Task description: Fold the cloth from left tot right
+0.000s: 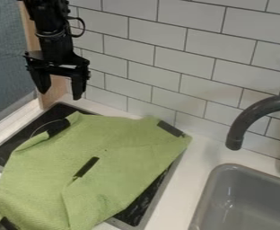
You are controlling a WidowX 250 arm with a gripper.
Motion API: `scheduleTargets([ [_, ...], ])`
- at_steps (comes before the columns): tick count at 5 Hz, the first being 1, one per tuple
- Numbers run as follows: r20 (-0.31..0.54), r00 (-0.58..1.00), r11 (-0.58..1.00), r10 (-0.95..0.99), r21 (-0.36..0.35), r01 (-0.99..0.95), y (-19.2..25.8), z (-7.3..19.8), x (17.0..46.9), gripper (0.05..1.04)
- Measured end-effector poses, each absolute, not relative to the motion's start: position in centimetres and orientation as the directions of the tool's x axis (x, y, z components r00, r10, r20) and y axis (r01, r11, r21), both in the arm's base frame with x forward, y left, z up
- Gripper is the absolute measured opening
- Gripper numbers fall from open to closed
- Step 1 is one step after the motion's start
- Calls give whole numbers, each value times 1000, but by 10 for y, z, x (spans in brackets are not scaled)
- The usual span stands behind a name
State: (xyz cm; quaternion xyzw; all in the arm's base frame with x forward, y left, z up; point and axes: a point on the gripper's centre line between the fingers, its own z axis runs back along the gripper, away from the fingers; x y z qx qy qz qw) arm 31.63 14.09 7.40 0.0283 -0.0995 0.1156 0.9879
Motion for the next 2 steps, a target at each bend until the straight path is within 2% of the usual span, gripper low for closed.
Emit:
scheduleTargets([
  [1,170,959,973,225,21,-232,137,64,311,999],
  [2,114,972,979,203,-12,-203,120,56,286,999],
])
